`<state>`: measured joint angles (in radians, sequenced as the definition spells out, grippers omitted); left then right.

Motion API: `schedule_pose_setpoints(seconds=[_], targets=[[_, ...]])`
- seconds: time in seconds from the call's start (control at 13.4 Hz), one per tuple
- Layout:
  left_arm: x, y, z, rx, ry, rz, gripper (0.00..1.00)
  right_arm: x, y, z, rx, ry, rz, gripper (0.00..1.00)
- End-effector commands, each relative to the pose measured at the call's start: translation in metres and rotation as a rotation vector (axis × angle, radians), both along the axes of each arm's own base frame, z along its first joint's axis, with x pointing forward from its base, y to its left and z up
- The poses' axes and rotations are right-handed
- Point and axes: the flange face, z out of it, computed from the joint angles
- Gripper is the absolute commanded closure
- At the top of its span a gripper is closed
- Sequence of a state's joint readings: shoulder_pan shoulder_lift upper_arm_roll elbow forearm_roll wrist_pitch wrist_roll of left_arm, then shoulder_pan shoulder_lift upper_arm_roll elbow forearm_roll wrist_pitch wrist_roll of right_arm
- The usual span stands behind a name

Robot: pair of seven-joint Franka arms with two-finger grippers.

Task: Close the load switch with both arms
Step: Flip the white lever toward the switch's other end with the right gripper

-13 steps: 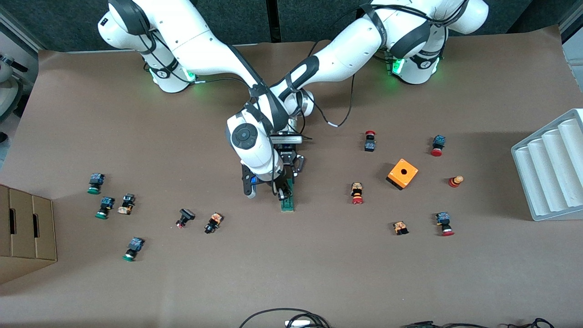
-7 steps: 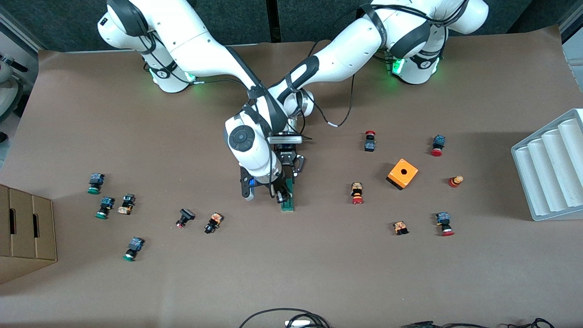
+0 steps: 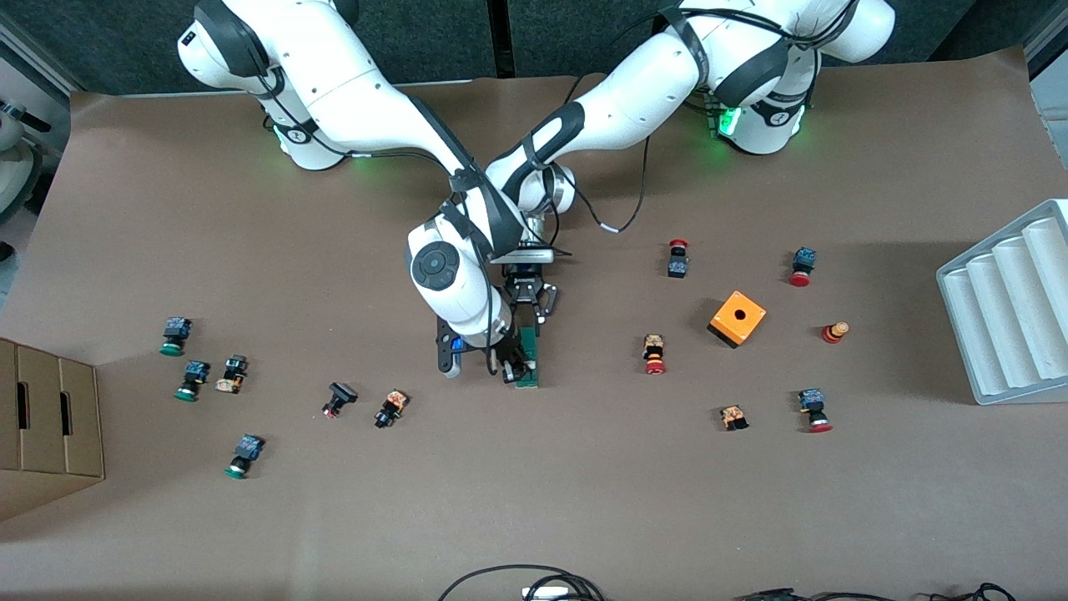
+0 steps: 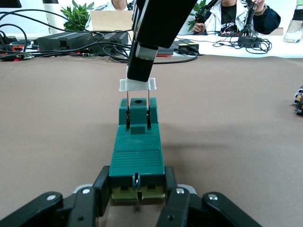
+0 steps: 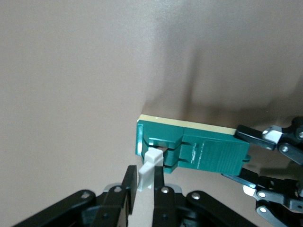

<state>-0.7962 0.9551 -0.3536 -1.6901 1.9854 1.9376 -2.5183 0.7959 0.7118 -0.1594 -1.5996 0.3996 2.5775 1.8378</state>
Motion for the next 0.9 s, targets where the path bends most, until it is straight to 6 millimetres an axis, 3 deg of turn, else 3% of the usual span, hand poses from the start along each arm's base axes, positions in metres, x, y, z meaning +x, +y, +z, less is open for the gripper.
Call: schedule_pose_setpoints(seconds=[0.0,0.22,0.37,0.82], targets=[[0.003,-0.005,-0.001,-0.01,-0.026,-0.008,0.56,0.014,0.002,-0.009,0.018,-0.004,-0.009,0.79],[0.003,-0.006,0.0,-0.012,-0.027,-0.008,0.55,0.017,0.004,-0.017,0.015,-0.005,-0.008,0.79],[0.003,-0.006,0.0,-0.013,-0.026,-0.007,0.48,0.021,-0.001,-0.02,0.013,-0.008,-0.017,0.79],[0.003,-0.005,-0.001,-0.012,-0.026,-0.008,0.47,0.023,-0.003,-0.023,0.009,-0.01,-0.014,0.77]])
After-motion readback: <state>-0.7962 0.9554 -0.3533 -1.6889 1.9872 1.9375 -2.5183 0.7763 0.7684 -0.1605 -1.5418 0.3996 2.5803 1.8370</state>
